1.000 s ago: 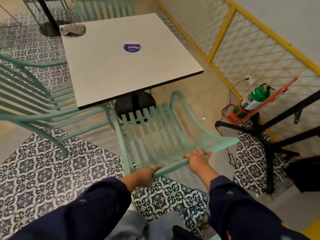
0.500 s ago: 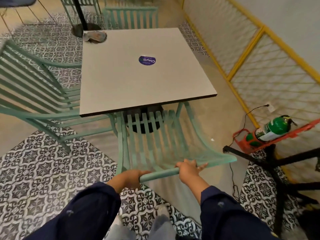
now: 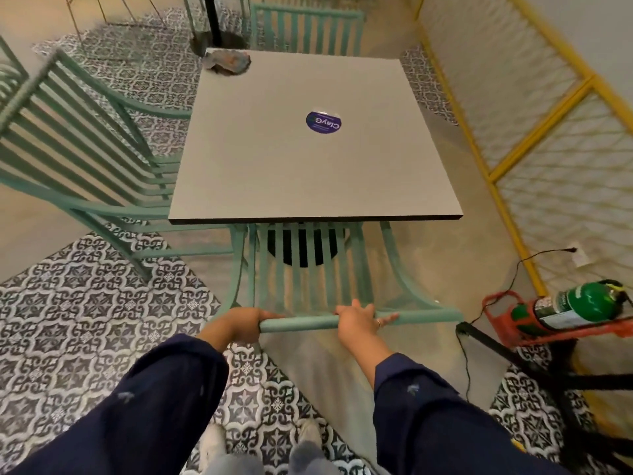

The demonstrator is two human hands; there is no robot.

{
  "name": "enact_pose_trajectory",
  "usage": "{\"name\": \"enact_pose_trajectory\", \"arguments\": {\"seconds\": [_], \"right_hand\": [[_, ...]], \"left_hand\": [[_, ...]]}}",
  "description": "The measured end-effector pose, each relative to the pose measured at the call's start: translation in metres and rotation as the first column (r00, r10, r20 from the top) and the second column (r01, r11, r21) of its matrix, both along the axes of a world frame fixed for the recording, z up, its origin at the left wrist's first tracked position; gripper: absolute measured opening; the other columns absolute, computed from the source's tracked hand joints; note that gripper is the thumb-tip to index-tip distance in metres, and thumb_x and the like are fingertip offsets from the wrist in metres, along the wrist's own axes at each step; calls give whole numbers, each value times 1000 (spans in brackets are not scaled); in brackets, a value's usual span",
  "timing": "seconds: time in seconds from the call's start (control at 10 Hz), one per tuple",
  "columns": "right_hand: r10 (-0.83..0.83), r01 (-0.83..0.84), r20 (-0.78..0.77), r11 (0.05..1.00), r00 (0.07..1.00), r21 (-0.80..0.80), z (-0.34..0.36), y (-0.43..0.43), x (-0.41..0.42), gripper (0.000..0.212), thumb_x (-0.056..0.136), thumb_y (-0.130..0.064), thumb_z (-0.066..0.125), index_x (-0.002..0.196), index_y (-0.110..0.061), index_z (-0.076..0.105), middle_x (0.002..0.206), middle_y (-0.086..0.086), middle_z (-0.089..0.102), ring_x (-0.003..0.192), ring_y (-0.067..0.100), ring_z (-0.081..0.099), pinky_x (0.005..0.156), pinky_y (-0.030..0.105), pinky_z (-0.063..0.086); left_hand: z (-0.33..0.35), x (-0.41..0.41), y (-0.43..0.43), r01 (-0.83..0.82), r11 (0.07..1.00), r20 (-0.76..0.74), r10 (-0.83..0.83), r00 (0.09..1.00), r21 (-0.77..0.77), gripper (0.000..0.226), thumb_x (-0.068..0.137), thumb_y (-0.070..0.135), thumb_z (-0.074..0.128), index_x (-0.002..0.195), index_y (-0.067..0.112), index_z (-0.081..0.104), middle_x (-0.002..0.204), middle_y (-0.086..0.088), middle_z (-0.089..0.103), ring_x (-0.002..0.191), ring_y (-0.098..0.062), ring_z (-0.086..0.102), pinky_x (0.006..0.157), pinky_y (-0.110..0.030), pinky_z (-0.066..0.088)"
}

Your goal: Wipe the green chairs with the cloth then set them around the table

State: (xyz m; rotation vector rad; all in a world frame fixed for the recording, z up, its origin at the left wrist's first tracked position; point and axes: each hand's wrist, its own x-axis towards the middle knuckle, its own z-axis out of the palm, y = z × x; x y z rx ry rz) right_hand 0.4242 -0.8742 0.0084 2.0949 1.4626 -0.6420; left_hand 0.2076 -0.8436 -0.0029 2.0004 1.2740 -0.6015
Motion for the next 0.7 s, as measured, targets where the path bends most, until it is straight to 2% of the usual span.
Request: {"name": "enact_pose_trajectory", "arguments": {"seconds": [0.3, 0.4, 0.5, 0.6, 0.7], "right_hand": [[-13, 12, -49, 999, 999, -31, 1, 29, -15, 42, 90, -5, 46, 120, -34, 53, 133, 7, 40, 131, 40, 24, 93, 83, -9], [23, -26, -40, 996, 999, -90, 8, 26, -15, 46, 90, -1, 43, 121, -34, 52, 130, 8, 42, 131, 40, 24, 93, 84, -7], [35, -53, -84, 972, 996, -228, 9, 28, -10, 42, 89, -14, 50, 126, -35, 46, 130, 6, 44, 127, 38, 33, 95, 83, 4], [146, -173, -92, 865, 985, -471, 38, 53, -8, 80, 66, -62, 70, 133, -25, 45, 133, 1, 52, 116, 32, 51, 100, 55, 40], [48, -103, -118, 850, 992, -517, 73, 79, -31, 93, 70, -68, 63, 142, -14, 37, 143, 5, 45, 125, 33, 49, 93, 42, 45]], "left_hand": [[9, -9, 25, -30, 999, -26, 31, 999, 43, 68, 81, 1, 43, 133, 45, 44, 122, 3, 64, 108, -22, 61, 94, -34, 48], [7, -9, 16, -56, 991, -15, 58, 998, 120, 53, 86, 9, 46, 128, 40, 49, 119, 1, 63, 103, -21, 62, 90, -34, 50], [11, -6, 4, -84, 988, -37, 89, 995, 133, 49, 88, 9, 45, 132, 30, 44, 123, -4, 58, 107, -24, 60, 93, -36, 49], [28, -16, 6, -70, 997, -13, 69, 998, -12, 51, 89, 7, 41, 137, 25, 41, 129, -9, 54, 115, -28, 55, 97, -37, 44], [55, -46, 23, -95, 990, 79, 103, 992, -102, 46, 92, 12, 41, 134, 31, 47, 138, -5, 49, 124, -24, 48, 106, -38, 38]]}}
